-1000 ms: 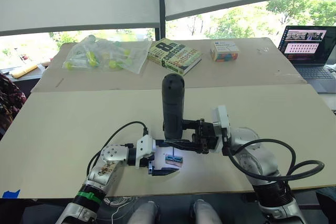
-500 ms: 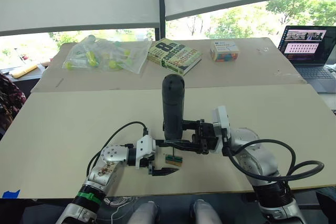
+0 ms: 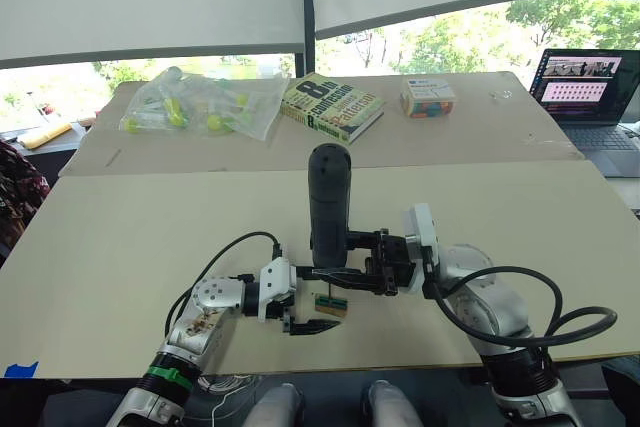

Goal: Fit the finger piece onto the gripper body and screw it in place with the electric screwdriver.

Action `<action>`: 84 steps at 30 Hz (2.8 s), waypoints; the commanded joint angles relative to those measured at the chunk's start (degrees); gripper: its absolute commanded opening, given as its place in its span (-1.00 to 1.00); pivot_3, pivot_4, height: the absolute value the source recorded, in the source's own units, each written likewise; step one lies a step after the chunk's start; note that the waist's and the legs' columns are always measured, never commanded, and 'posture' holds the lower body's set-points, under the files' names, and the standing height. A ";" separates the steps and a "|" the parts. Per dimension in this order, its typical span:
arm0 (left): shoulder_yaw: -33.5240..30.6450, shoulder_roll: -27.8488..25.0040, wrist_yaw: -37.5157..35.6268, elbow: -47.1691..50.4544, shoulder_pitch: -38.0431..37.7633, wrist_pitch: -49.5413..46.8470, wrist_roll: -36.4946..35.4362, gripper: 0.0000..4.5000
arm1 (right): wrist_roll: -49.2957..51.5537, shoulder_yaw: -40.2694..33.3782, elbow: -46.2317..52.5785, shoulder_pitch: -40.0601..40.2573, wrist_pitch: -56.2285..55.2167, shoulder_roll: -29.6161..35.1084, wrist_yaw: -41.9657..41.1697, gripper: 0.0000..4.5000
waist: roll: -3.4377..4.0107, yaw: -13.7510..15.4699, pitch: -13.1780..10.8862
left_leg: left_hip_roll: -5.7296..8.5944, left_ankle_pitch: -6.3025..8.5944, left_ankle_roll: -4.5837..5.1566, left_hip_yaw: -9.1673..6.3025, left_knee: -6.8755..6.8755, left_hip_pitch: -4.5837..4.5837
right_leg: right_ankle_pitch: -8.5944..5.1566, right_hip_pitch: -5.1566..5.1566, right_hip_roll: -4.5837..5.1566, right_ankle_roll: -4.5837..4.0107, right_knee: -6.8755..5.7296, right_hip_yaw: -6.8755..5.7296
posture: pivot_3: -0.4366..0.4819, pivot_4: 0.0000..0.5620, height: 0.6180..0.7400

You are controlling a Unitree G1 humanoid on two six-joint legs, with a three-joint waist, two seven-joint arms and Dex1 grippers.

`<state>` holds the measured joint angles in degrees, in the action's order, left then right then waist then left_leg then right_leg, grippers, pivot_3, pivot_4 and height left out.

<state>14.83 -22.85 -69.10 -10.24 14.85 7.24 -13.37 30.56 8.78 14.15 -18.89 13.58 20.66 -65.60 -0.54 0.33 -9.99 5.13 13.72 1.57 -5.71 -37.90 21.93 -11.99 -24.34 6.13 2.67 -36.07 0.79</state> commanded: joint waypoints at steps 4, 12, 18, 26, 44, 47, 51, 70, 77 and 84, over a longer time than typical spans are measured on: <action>1.22 -0.17 -0.01 0.42 -1.36 -0.42 0.64 0.98 | 1.74 -0.10 2.81 -0.14 -1.61 -0.62 -0.37 -0.15 | 0.00 -0.01 0.00 | 0.00 0.00 0.00 0.00 0.00 0.00 | 0.00 0.00 0.00 0.00 0.00 0.00 | -0.05 -0.47 1.00; 1.23 -0.24 0.10 0.56 -1.53 -0.41 0.64 0.98 | 1.38 -0.08 2.18 -0.10 -1.70 -0.47 -0.41 -0.15 | 0.00 -0.03 0.00 | 0.00 0.00 0.00 0.00 0.00 0.00 | 0.00 0.00 0.00 0.00 0.00 0.00 | -0.05 -0.47 1.00; 1.26 -0.18 0.10 0.53 -1.47 -0.40 0.62 0.98 | 1.00 0.04 2.04 0.26 -1.88 -0.34 -0.35 -0.15 | 0.00 -0.04 0.00 | 0.00 0.00 0.00 0.00 0.00 0.00 | 0.00 0.00 0.00 0.00 0.00 0.00 | -0.05 -0.47 1.00; 1.30 -0.11 0.15 0.48 -1.41 -0.52 0.60 0.98 | 0.83 -0.09 1.92 0.54 -1.91 -0.25 -0.09 -0.15 | 0.00 -0.05 0.00 | 0.00 0.00 0.00 0.00 0.00 -0.02 | 0.00 0.01 0.00 0.00 0.00 0.00 | -0.05 -0.47 1.00; 1.21 0.07 0.46 0.31 -1.24 -0.54 0.57 0.98 | 3.17 -0.98 1.22 -0.59 0.10 -0.41 -0.44 -0.15 | 0.00 -0.05 0.01 | 0.00 0.00 0.00 0.00 0.00 -0.02 | 0.00 0.01 0.00 0.00 0.00 0.00 | -0.05 -0.47 1.00; 1.21 0.13 0.54 0.26 -1.20 -0.53 0.59 0.98 | 3.73 -1.05 1.24 -0.67 0.68 -0.27 -0.60 -0.15 | 0.00 -0.05 0.01 | 0.00 0.00 0.00 0.00 0.00 -0.02 | 0.00 0.01 0.00 0.00 0.00 0.00 | -0.05 -0.47 1.00; 1.24 0.21 0.66 0.22 -1.18 -0.59 0.62 0.98 | 4.19 -0.95 1.24 -0.73 1.15 0.02 -0.67 -0.15 | 0.00 -0.04 0.01 | 0.00 0.00 0.00 0.00 0.00 -0.01 | 0.00 0.01 0.00 0.00 0.00 0.00 | -0.05 -0.47 1.00; 1.43 0.34 0.99 0.11 -0.91 -0.87 0.71 0.98 | 3.87 -0.19 0.67 -0.58 3.01 0.66 -0.71 -0.15 | 0.00 0.01 0.01 | 0.00 0.00 0.00 0.00 0.00 -0.01 | 0.00 0.02 0.00 0.00 0.00 0.00 | -0.05 -0.47 1.00; 1.42 0.37 1.06 0.06 -0.86 -0.86 0.76 0.98 | 5.07 -0.52 1.11 -0.55 4.12 0.83 -1.04 -0.15 | 0.00 0.02 0.01 | 0.00 0.00 0.00 0.00 0.00 -0.01 | 0.00 0.02 0.00 0.00 0.00 0.00 | -0.05 -0.47 1.00; 1.39 0.38 1.07 -0.03 -0.82 -0.86 0.78 0.98 | 5.34 -0.35 1.43 -0.46 4.94 1.36 -1.88 -0.15 | 0.00 0.03 0.01 | 0.00 0.00 0.00 0.00 0.00 -0.01 | 0.00 0.02 0.00 0.00 0.00 0.00 | -0.05 -0.47 1.00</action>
<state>14.99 -22.79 -68.15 -9.91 14.51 7.17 -13.32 33.73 9.13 12.92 -18.45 18.74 21.84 -66.35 -0.55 0.35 -9.98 5.13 13.72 1.57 -5.71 -37.90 21.91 -11.98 -24.32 6.14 2.67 -36.07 0.79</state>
